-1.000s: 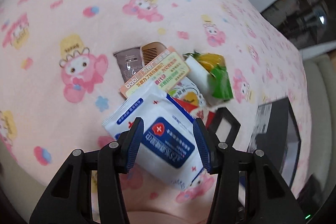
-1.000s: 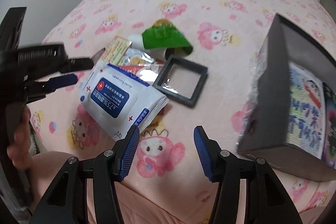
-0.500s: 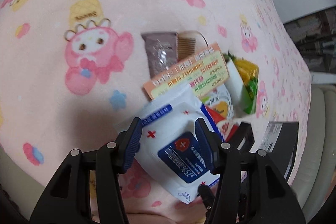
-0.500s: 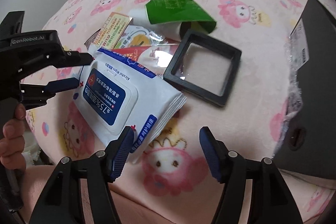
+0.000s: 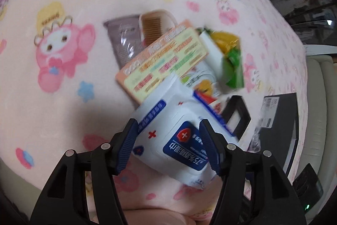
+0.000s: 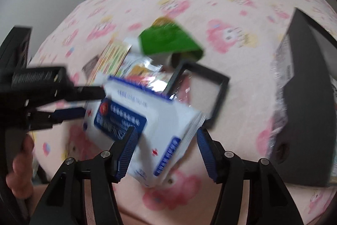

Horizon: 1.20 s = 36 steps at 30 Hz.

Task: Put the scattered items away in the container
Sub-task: 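Grasp the white wet-wipes pack with the left tool and lift, then carry the wet-wipes pack over the open dark box and lower it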

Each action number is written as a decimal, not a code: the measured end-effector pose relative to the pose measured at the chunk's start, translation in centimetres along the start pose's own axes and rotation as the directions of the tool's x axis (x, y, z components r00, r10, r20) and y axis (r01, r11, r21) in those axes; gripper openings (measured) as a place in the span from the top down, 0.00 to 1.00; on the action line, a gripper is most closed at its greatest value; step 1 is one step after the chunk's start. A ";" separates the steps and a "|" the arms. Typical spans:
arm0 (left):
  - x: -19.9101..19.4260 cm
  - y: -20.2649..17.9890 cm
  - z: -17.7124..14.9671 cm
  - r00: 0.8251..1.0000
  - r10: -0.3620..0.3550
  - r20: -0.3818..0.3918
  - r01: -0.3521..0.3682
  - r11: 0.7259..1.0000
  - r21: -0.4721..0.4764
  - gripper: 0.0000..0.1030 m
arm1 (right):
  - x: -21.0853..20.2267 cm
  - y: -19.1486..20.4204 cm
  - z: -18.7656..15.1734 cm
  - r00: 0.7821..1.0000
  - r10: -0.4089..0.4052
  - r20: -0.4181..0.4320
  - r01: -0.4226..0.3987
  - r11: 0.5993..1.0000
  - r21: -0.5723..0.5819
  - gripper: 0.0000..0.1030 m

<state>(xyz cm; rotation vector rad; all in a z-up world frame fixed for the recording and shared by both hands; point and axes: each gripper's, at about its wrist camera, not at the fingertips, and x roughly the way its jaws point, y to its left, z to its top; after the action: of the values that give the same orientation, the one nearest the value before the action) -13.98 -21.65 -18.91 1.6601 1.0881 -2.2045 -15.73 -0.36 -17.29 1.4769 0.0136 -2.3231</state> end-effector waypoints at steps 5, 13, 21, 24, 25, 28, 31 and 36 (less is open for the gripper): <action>2.3 1.2 1.4 0.998 0.016 -0.061 -0.019 0.999 -0.049 0.39 | 1.6 -1.1 -0.6 0.997 -0.016 -0.082 0.017 1.000 0.016 0.45; 3.4 -2.5 0.1 0.989 0.020 -0.145 0.000 0.991 0.136 0.37 | 2.7 -1.0 -0.5 0.994 0.072 -0.083 -0.069 0.997 0.033 0.45; 3.1 -2.5 0.0 0.991 0.005 -0.137 0.014 0.991 0.137 0.47 | 2.4 -2.1 -0.6 0.999 0.009 -0.044 -0.007 0.999 0.046 0.45; 3.8 -2.3 0.1 0.986 0.002 -0.164 0.021 0.990 0.141 0.50 | 3.0 -2.3 -0.8 0.998 0.036 -0.059 -0.034 0.998 0.047 0.45; 3.9 -2.5 0.0 0.986 0.004 -0.169 0.023 0.987 0.159 0.50 | 3.1 -2.2 -0.7 0.997 0.051 -0.062 -0.048 0.998 0.047 0.45; 4.3 -3.5 -0.3 0.983 -0.005 -0.186 0.045 0.976 0.213 0.51 | 2.6 -1.4 -0.4 0.995 0.079 -0.054 -0.077 0.997 0.030 0.47; 3.5 -3.9 -0.8 0.984 -0.023 -0.177 0.067 0.968 0.244 0.51 | 1.0 -0.1 -0.5 0.996 0.091 -0.023 -0.092 0.996 -0.020 0.50; 1.5 -5.3 -1.9 0.992 -0.047 -0.117 0.081 0.947 0.309 0.57 | -1.4 0.0 -0.9 0.996 0.088 0.016 -0.087 0.995 -0.052 0.51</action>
<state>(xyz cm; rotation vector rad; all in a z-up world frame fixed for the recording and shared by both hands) -15.93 -16.23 -18.09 1.9143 0.8591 -2.4610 -14.43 0.23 -16.46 1.4036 0.0035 -2.2499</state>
